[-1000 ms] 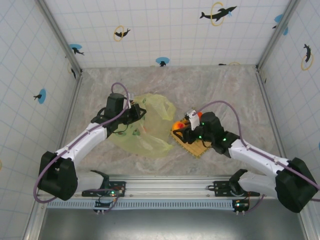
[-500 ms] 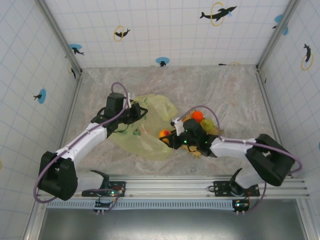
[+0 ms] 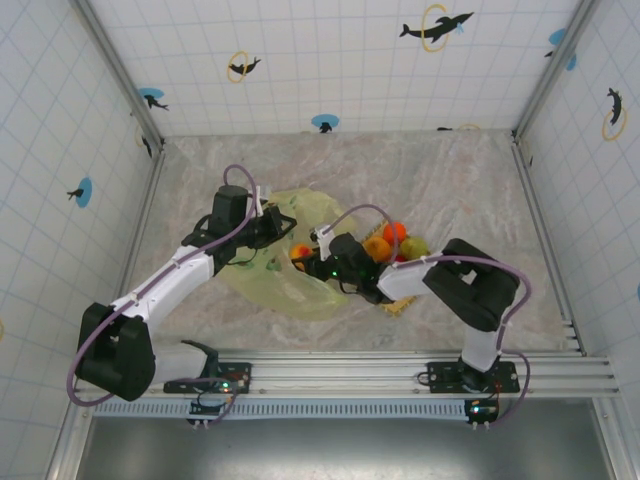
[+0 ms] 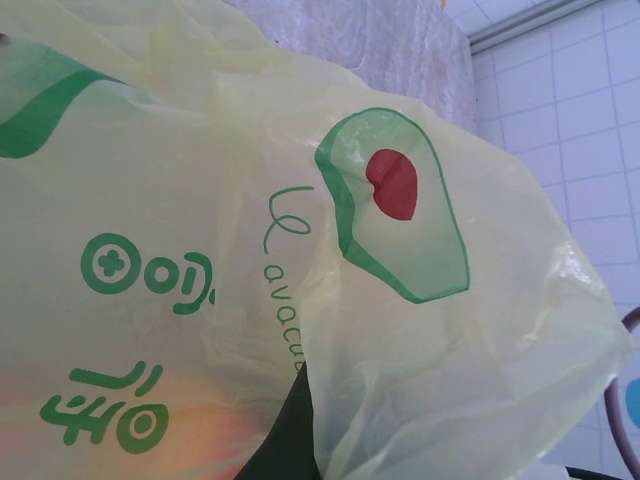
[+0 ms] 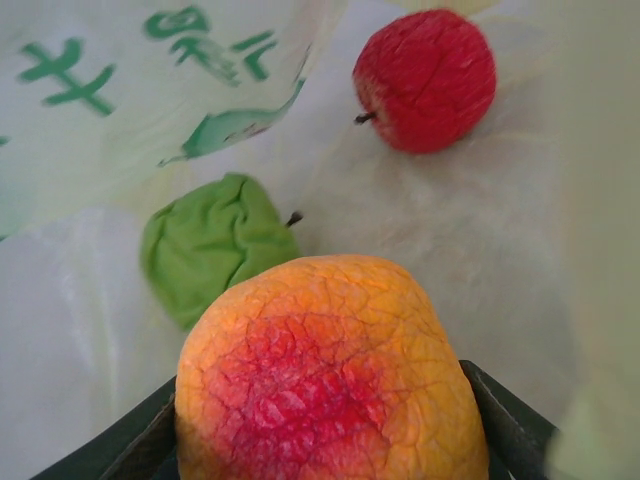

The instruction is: Place the fruits into the plastic bag

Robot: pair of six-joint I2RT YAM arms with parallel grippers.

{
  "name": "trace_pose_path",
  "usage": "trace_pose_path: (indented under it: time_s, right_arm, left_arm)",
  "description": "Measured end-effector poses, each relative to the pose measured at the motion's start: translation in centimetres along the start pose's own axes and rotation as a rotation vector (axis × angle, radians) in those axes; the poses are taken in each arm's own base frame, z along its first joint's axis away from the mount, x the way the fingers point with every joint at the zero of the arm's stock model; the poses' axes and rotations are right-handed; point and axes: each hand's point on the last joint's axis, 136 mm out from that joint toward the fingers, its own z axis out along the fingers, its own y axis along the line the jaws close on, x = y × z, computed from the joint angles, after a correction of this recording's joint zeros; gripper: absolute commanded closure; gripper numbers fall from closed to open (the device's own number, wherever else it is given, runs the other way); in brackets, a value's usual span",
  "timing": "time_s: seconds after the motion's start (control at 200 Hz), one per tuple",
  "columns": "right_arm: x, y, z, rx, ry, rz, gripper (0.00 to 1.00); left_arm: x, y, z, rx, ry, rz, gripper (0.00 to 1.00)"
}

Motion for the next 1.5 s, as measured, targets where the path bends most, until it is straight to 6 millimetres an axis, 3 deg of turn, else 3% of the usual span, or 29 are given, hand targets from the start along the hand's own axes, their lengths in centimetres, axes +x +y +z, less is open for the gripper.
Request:
trace_pose_path:
  time_s: [0.235, 0.395, 0.52, 0.671, 0.881, 1.036, 1.331, 1.496]
  right_arm:
    - [-1.3, -1.7, 2.7, 0.107, -0.086, -0.004, 0.35]
    - [-2.2, -2.3, 4.2, 0.148, -0.116, -0.003, 0.27]
    - [-2.3, -2.5, 4.3, 0.162, -0.123, -0.007, 0.16]
    - [-2.2, -2.5, 3.9, 0.168, -0.098, -0.031, 0.1]
    - [-4.1, -0.7, 0.0, 0.119, -0.099, -0.061, 0.12]
    - [-4.3, 0.4, -3.5, 0.071, -0.064, -0.088, 0.14]
    - [-3.3, 0.2, -9.4, 0.041, 0.044, -0.124, 0.17]
    - [-4.4, -0.1, -12.8, 0.038, 0.033, -0.134, 0.17]
  left_arm:
    - [0.1, 0.0, 0.1, 0.003, 0.007, -0.001, 1.0]
    - [0.2, 0.2, 0.3, -0.002, 0.013, -0.005, 1.0]
    - [0.2, 0.3, 0.3, -0.004, 0.014, -0.004, 1.0]
    - [0.1, 0.4, 0.3, -0.013, 0.01, 0.0, 1.0]
    - [-0.3, 0.8, 0.2, -0.048, -0.012, 0.008, 1.0]
    - [-0.9, 1.2, 0.0, -0.079, -0.038, 0.026, 1.0]
    - [-1.3, 1.4, -0.1, -0.095, -0.053, 0.033, 1.0]
    - [-1.4, 1.6, -0.1, -0.102, -0.055, 0.036, 1.0]
